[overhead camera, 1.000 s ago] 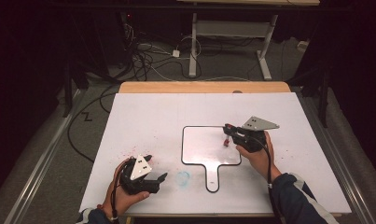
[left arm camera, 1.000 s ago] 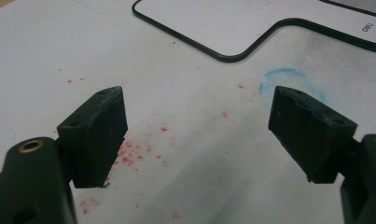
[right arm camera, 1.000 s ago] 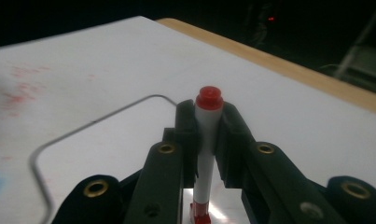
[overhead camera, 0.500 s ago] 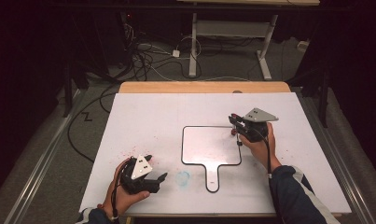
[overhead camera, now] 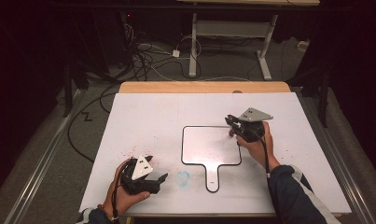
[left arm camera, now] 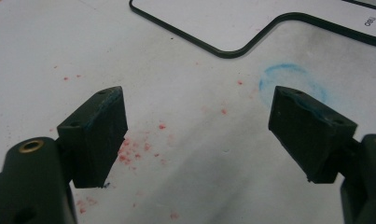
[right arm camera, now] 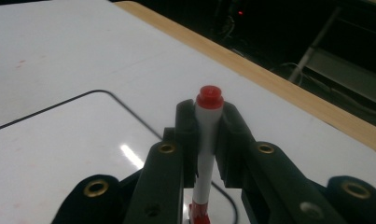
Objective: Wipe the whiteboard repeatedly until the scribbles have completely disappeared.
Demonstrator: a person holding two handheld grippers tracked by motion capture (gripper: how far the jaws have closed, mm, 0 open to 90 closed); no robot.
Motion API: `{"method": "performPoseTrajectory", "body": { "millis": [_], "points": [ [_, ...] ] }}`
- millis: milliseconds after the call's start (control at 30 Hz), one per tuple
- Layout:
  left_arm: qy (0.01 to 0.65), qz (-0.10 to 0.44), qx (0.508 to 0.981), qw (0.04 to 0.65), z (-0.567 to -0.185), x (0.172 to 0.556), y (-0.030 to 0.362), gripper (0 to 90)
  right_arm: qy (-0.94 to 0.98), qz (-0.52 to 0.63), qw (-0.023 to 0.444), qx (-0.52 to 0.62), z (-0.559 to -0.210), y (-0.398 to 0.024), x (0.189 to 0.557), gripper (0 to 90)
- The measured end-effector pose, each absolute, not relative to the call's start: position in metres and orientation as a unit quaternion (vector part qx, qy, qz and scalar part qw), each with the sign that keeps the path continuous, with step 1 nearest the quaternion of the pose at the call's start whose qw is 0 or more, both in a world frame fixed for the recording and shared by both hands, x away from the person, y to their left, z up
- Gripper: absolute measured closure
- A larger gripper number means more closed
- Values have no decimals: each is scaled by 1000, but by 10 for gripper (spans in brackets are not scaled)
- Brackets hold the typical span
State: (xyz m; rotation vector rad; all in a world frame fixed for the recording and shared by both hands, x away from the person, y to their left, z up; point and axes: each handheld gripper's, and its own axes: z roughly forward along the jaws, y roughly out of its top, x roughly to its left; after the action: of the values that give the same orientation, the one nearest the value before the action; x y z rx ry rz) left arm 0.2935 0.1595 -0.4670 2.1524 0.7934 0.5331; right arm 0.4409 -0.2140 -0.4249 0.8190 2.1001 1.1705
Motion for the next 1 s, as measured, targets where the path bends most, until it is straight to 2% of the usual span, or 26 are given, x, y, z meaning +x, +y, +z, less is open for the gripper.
{"method": "performPoseTrajectory", "body": {
  "millis": [200, 433, 700, 900, 1000],
  "points": [
    [312, 210, 845, 380, -468, 295, 159, 187, 785, 441, 304, 310, -427, -213, 450, 814],
    [313, 214, 846, 376, -467, 294, 160, 187, 791, 467, 267, 292, -428, -190, 442, 814],
    [311, 215, 845, 378, -466, 293, 160, 187, 782, 441, 308, 313, -428, -196, 454, 814],
    [310, 213, 846, 379, -467, 294, 160, 187, 788, 465, 270, 301, -428, -185, 450, 813],
    [310, 213, 846, 378, -467, 293, 160, 187, 796, 457, 274, 286, -427, -179, 447, 814]
  ]
}}
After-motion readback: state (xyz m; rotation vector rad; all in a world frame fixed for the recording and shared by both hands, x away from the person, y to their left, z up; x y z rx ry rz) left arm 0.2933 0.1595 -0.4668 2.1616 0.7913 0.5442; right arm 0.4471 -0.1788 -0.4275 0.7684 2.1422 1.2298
